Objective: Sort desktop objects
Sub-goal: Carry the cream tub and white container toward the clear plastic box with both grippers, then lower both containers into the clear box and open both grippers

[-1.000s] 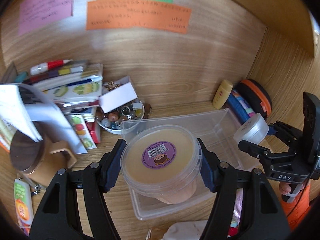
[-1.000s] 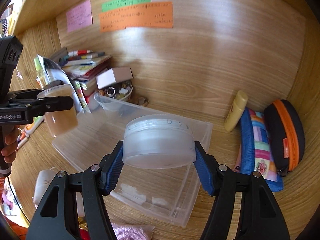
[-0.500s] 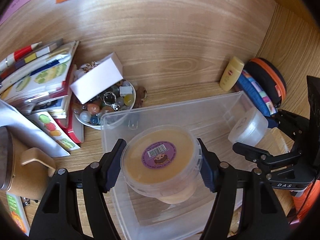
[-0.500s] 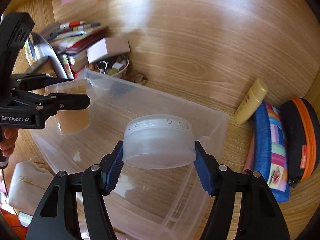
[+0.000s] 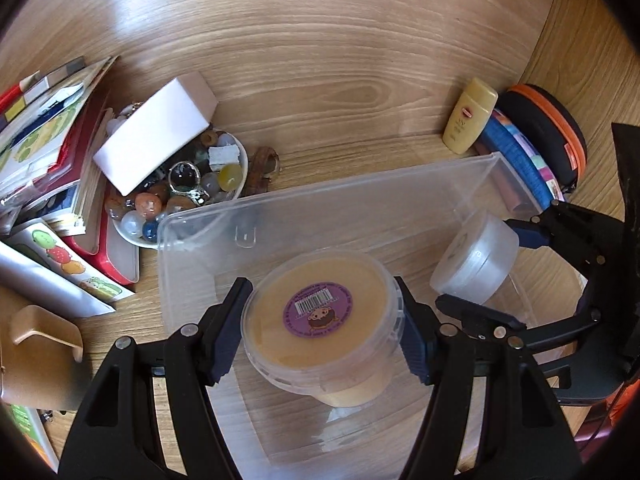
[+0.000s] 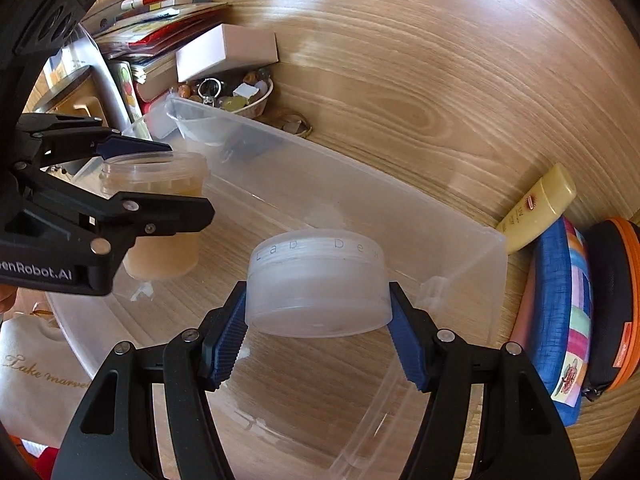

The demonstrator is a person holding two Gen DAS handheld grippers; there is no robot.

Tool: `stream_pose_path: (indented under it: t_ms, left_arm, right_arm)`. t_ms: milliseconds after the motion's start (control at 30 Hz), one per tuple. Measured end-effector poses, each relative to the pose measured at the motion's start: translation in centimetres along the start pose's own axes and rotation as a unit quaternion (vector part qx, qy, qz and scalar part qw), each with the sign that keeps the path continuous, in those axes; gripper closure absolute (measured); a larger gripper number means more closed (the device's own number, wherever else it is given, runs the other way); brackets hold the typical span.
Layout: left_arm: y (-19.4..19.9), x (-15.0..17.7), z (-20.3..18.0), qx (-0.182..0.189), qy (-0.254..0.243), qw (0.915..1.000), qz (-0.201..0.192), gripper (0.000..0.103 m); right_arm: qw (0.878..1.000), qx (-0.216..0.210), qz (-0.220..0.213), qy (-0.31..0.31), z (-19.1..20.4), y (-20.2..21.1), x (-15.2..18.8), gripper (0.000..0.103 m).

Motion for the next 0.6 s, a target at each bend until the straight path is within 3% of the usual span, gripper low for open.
stream_pose_path:
  t_ms: [333, 500, 600]
  left_arm:
    - [-0.43, 0.20, -0.22, -0.009, -0.014, 0.9998, 0.011, 0.035]
    - [-0.27, 0.67, -0.57, -0.005, -0.024, 0.9995, 0.020, 0.025]
    - [-0.09, 0.83, -1.15, -0.010, -0.036, 0.9992, 0.017, 0.025]
  right_arm:
    - [1.000, 0.012, 0.015, 0.009, 0.15, -0.10, -0.08, 0.040]
    - [1.000, 0.012, 0.019, 0.009, -0.02, 0.12, -0.10, 0.040]
    - [1.000, 0.007, 0.019, 0.008, -0.16, 0.60, -0.16, 0.040]
Point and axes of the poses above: each gripper's, at about its wrist camera, not at the fingertips, and y roughly against the way its jaws point, z to its left, x to its underside, the point moved 3 cm from there along -y, roughly the way its jaws point, and after that the axes turned 5 degrees about x, right-handed, at the moved point
